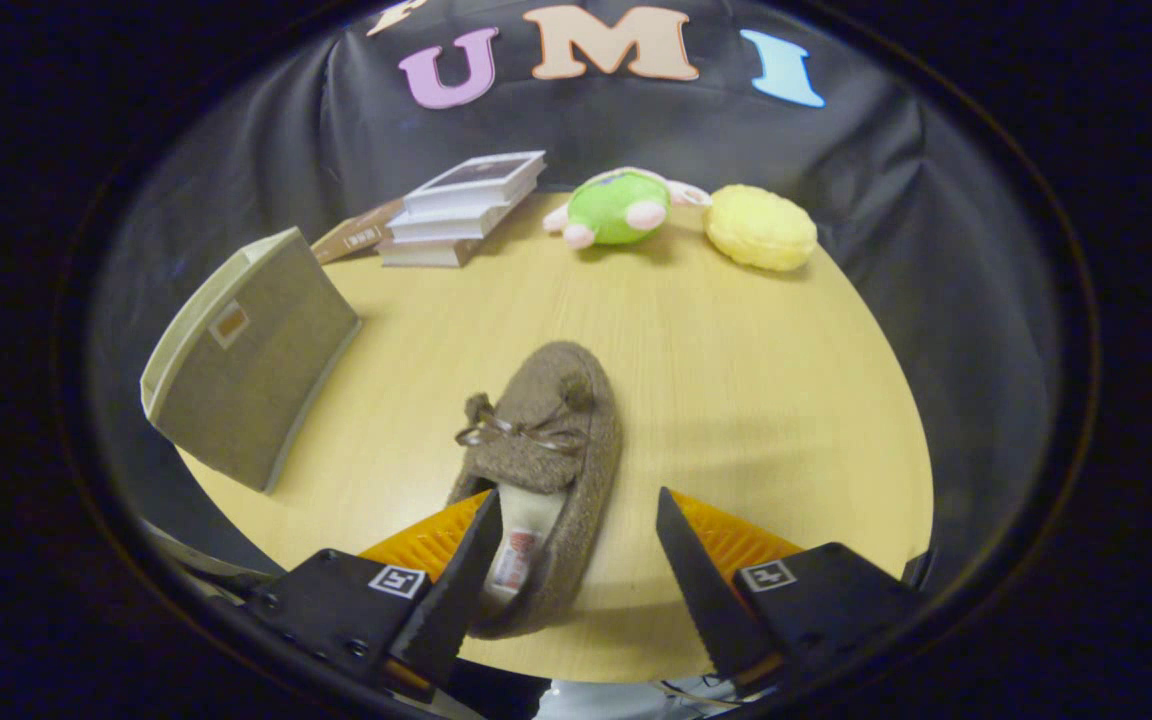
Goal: Open the storage box then place both shoes into the box .Put the left shoe in first, then the right shoe, with the right side of both shoes facing outward in a uniform manner.
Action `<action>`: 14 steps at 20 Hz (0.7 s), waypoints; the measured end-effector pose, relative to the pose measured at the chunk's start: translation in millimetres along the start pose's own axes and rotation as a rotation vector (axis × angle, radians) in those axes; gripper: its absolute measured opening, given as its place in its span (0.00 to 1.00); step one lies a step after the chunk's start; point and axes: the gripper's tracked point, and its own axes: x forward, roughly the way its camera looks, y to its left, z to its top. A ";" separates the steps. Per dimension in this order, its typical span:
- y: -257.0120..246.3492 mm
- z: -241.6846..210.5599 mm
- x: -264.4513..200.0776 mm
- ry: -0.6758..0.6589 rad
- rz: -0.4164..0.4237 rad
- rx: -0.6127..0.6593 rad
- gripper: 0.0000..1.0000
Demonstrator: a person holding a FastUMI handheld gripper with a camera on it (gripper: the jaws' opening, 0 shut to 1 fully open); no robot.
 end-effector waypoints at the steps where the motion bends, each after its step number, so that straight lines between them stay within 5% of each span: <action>1: -1.5 -5.8 5.0 0.019 -0.004 0.003 0.76; 7: 4.2 -18.7 18.4 0.089 0.070 0.137 0.30; 10: -1.0 -18.1 19.0 0.110 0.037 0.140 0.30; 12: -5.5 -19.2 18.7 0.115 0.013 0.165 0.05; 14: -2.6 -18.7 18.4 0.127 0.008 0.188 0.05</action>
